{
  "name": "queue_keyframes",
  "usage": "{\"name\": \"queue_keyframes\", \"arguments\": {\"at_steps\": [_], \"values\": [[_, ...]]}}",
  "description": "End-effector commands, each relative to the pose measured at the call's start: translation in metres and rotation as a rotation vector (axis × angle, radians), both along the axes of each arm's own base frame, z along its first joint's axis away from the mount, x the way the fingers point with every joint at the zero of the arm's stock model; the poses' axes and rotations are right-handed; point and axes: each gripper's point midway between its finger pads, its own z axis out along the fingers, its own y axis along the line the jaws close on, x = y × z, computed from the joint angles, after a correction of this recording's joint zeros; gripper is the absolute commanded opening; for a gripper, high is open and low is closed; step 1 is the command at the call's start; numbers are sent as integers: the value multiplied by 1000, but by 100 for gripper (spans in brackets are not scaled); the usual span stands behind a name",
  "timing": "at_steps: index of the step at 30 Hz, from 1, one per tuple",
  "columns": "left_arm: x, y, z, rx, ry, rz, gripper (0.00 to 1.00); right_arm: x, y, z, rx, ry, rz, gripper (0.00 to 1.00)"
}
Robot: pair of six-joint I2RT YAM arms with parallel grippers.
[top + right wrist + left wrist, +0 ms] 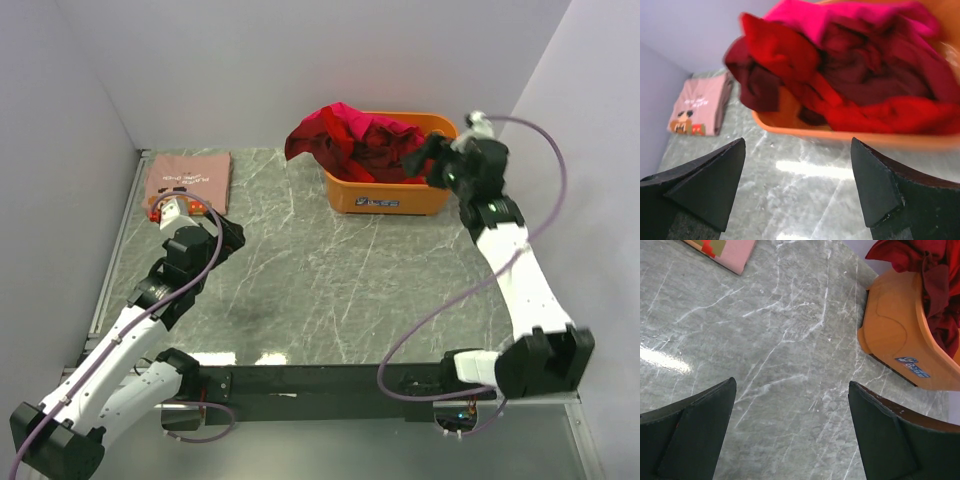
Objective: Fold and stack the t-shirts
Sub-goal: Grab the tshirt from the pile
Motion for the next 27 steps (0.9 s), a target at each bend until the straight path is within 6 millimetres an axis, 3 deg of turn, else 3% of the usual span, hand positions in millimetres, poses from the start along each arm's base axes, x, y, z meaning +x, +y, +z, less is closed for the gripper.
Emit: {"name": "queue_keyframes", "arguments": {"at_steps": [1, 3, 7, 9, 11, 12, 15, 19, 27], "values": [[5, 3, 6, 21, -29, 15, 99, 41, 37, 28, -91, -78, 114, 91], [7, 2, 6, 20, -27, 12, 99, 57, 51, 26, -116, -60, 157, 91], [8, 2, 3, 27, -18, 11, 99, 112, 82, 19, -147, -19, 205, 90], [9, 1, 2, 29, -15, 9, 100, 149, 74, 19, -162, -6, 116, 90], [9, 1, 1, 30, -12, 7, 100, 169, 59, 6, -196, 59, 9, 90], [9, 1, -1, 35, -6, 11, 99, 192, 48, 6, -222, 54, -70, 90], [10, 3, -3, 46, -3, 17, 99, 218, 37, -16, -253, 91, -105, 90], [13, 2, -3, 55, -4, 15, 100, 240, 25, -33, -249, 49, -141, 91], [17, 2, -6, 71, 6, 15, 99, 236, -4, -95, -365, 189, -175, 91]]}}
